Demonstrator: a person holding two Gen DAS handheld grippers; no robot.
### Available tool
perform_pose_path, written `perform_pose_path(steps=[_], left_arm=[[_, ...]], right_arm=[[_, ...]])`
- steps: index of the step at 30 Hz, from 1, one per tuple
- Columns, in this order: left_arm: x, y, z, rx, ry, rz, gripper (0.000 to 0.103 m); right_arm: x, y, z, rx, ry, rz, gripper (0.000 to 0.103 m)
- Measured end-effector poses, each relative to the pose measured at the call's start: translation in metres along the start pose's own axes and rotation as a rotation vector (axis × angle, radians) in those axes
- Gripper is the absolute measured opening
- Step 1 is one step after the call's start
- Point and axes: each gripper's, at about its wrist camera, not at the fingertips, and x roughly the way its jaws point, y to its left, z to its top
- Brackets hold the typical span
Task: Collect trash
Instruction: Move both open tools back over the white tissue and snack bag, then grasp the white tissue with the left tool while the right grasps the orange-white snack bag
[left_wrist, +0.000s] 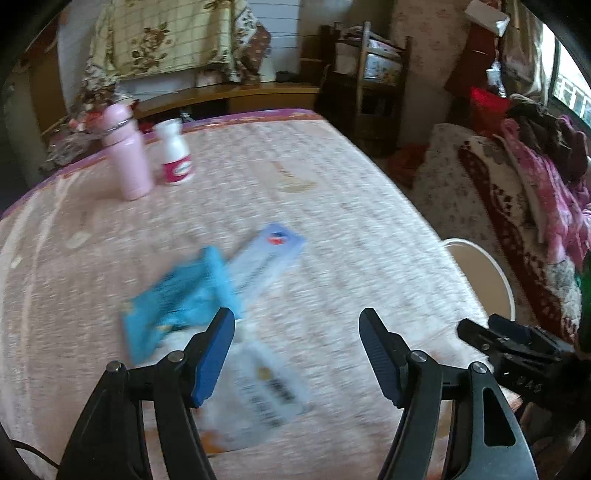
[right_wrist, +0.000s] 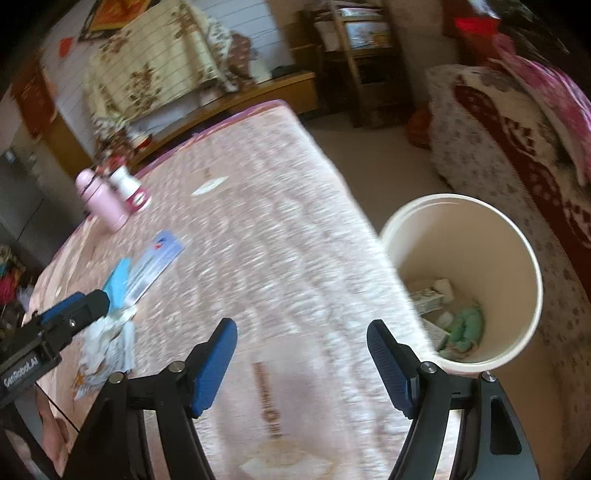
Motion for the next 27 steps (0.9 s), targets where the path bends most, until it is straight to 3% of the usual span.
perform_pose_path(steps=[8, 16, 17, 18, 19, 24, 27], left_arm=[[0.006, 0.079, -0.023, -0.102, 0.092, 0.058, 0.071], [0.035, 0.09, -0.036, -0.115, 0.155, 0.034, 0.07], [0.037, 0.092, -0.038, -0.123, 0.15, 0.025, 0.063], [0.039, 0.092, -0.038, -0.129, 0.151, 0.011, 0.033], [0.042, 0.094, -0.039, -0.135, 0.167, -0.005, 0.013], [0.032, 0.103, -0.047, -0.176, 0.175, -0.084, 0.012], [0.023, 0.102, -0.06, -0.177, 0.184, -0.089, 0.012]], right_arm=[[0.016, 0.049, -0.011, -0.094, 0.055, 0.079, 0.077], [0.028, 0.086, -0.025, -0.145, 0.114, 0.159, 0.077], [0.029, 0.091, -0.028, -0.156, 0.129, 0.173, 0.077], [0.03, 0.095, -0.031, -0.168, 0.142, 0.183, 0.077], [0.032, 0.101, -0.035, -0.193, 0.163, 0.195, 0.077], [0.038, 0.121, -0.05, -0.277, 0.205, 0.217, 0.075], [0.049, 0.134, -0.056, -0.312, 0.238, 0.231, 0.062]])
